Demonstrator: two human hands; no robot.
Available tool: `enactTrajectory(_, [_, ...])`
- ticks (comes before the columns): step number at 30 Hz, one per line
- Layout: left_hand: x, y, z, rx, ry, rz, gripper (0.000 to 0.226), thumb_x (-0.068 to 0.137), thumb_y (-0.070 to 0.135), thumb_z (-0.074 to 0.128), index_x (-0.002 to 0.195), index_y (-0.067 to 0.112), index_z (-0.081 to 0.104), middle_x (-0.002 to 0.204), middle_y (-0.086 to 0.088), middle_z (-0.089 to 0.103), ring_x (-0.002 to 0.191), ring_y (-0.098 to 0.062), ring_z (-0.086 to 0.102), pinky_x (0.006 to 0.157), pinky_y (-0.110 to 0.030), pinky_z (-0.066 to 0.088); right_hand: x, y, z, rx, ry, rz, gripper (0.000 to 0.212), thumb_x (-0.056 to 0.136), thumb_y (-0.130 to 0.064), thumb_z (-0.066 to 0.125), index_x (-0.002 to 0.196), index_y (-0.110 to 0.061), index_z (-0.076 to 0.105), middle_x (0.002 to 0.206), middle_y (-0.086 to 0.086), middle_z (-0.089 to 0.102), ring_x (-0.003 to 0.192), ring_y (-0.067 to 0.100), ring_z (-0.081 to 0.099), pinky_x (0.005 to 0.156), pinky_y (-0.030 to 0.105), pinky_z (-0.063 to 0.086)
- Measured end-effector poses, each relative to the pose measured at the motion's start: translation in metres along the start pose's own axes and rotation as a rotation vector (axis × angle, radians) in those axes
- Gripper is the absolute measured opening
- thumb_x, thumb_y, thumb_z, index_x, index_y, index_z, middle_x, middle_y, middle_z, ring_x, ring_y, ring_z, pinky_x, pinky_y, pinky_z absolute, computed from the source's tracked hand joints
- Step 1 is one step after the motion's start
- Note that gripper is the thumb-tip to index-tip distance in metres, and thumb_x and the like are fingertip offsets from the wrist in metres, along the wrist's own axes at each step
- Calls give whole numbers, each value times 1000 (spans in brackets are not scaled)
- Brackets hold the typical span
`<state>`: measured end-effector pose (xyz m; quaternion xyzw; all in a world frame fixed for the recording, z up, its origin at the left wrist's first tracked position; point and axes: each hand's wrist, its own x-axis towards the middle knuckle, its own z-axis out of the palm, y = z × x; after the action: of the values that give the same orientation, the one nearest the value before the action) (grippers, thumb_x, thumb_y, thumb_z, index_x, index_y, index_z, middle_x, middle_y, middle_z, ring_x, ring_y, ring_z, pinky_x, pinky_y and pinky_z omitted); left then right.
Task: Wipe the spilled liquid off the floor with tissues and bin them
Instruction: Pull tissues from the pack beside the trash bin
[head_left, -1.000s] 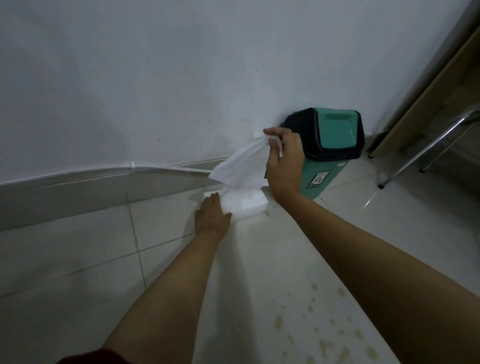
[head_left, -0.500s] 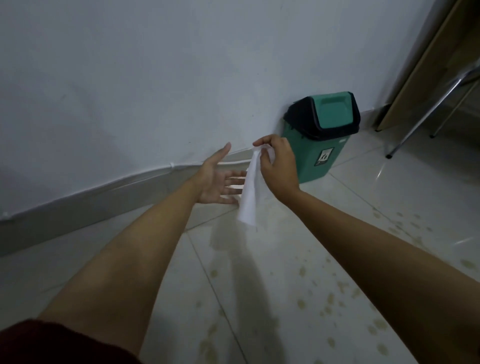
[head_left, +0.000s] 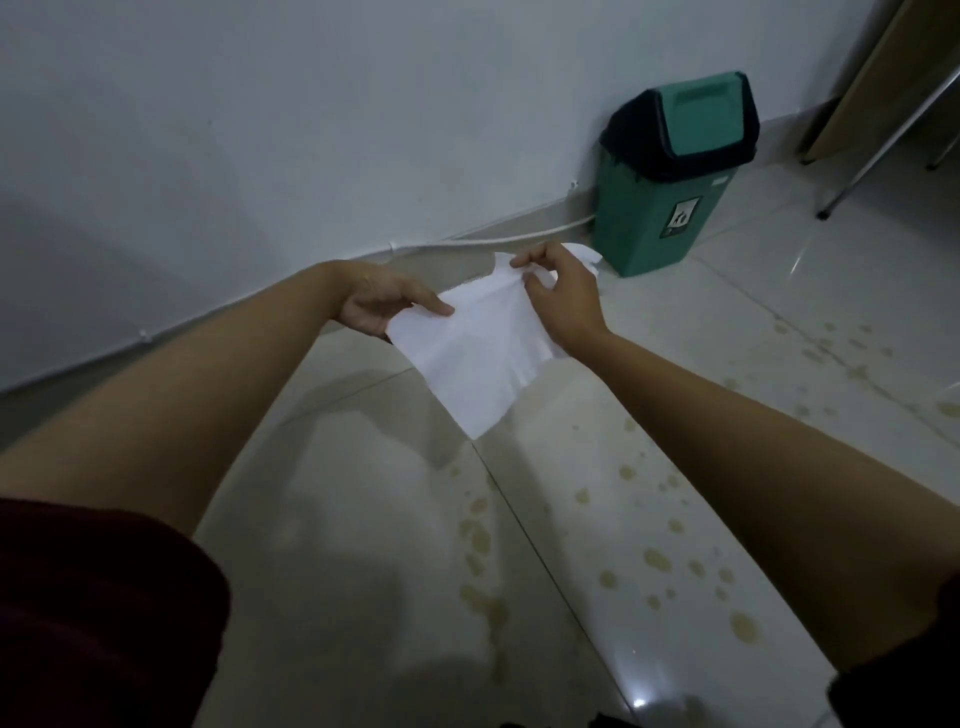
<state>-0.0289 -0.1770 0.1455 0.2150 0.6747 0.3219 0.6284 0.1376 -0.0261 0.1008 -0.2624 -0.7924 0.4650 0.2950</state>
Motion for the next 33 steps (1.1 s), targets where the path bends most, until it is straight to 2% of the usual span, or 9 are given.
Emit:
enactTrajectory(2, [-4,-16,5,-25,12,-12,29,90,19,55,117,7,59,105,-7,69,86,-16,69,82,-29,56,-16,9,8,22,-34,33,15,94,-11,51,91,-21,62,101,-8,61,97,11,56,90,23,43])
enactTrajectory(5, [-1,-58,19,-59,72,-5,37,92,18,55,126,5,53,116,-10,65,97,-19,63,87,-29,53,-45,27,18,22,-85,100,19,93,-11,51,87,-23,64,107,-1,61,100,15,56,93,28,45])
enactTrajectory(8, [6,-108,37,-166,60,9,33,94,15,51,126,4,52,123,-13,61,104,-23,60,90,-31,52,-78,49,27,-49,-152,154,21,94,-13,51,85,-24,67,107,1,60,97,13,53,87,25,40])
enactTrajectory(11, [9,-146,54,-176,62,6,27,96,17,50,120,7,53,115,-13,59,97,-23,59,82,-30,56,-109,70,34,-99,-239,183,24,93,-12,51,86,-21,72,110,3,61,96,11,51,86,23,36])
enactTrajectory(15, [18,-185,69,7,320,13,37,90,28,62,122,10,56,115,-13,61,103,-30,60,86,-41,53,-135,92,41,-132,-273,204,23,94,-13,52,93,-21,74,112,6,61,98,12,53,87,20,35])
enactTrajectory(18, [28,-202,75,143,515,115,32,86,28,67,108,5,67,102,-9,65,94,-27,63,74,-30,52,-145,105,45,-146,-273,169,21,95,-16,52,100,-21,72,111,3,61,99,12,55,88,19,37])
enactTrajectory(22, [44,-216,82,279,634,193,21,81,29,73,91,10,70,92,-3,65,83,-19,59,63,-20,42,-145,118,51,-189,-270,124,25,97,-16,49,109,-22,70,113,-2,60,96,7,54,86,19,42])
enactTrajectory(26, [57,-224,87,365,721,185,23,78,36,73,88,19,61,93,1,63,83,-15,57,62,-22,41,-141,126,55,-246,-257,110,27,98,-16,47,112,-24,68,113,-4,61,99,12,58,85,25,47])
enactTrajectory(33, [69,-225,83,462,808,200,13,82,27,67,90,17,65,93,-2,65,81,-17,57,62,-24,37,-114,134,66,-452,-302,45,32,99,-13,44,119,-23,67,122,1,63,110,21,51,93,26,37])
